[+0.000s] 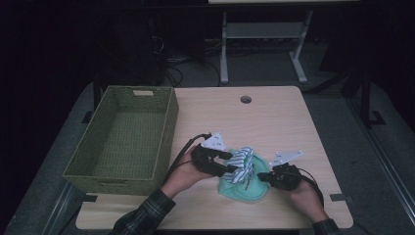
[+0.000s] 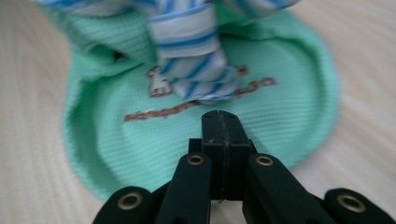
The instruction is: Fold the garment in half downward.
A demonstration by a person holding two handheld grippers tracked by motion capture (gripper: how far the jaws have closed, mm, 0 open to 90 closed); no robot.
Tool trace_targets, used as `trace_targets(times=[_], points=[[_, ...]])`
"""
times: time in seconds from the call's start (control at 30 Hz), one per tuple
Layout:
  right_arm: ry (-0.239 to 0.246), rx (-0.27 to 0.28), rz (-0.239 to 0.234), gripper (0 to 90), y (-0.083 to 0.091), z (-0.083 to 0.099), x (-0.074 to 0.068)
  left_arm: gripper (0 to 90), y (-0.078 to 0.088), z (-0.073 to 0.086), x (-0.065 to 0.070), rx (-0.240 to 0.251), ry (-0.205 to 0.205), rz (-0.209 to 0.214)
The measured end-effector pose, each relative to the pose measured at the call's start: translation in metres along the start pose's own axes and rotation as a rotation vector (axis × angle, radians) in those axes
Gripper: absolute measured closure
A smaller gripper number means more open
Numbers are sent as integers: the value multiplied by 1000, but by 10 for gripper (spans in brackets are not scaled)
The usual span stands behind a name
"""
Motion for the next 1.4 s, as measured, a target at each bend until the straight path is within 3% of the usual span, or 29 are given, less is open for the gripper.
trace_targets(times=[0.23, 0.53, 0.73, 0.97, 1.17, 1.3, 1.4], points=[[37, -17, -25, 898, -11, -7, -13, 516, -1, 5, -11, -12, 56, -28], [95, -10, -64, 898, -22, -23, -32, 500, -11, 4, -16, -43, 80, -28], [120, -10, -78, 898, -26, -29, -42, 480, -19, 1, -17, -50, 124, -14], [124, -8, -80, 897, -27, -30, -43, 475, -36, 1, -13, -107, 123, -16], [124, -8, -82, 898, -27, -30, -42, 653, -41, 4, -12, -133, 104, -4], [126, -7, -82, 898, -27, -30, -42, 850, -39, 4, -12, -134, 104, -6], [123, -5, -82, 898, -28, -31, -42, 885, -37, 5, -14, -129, 113, -6]])
Point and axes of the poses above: each handheld gripper's, and its own axes: y roughly backward along the jaws, z roughly out of its underside, x roughly to its right, the point moved 2 cm from there along -y, roughly forward along the jaws, and after that the axes turned 15 degrees about -x, right-handed, at the moved point
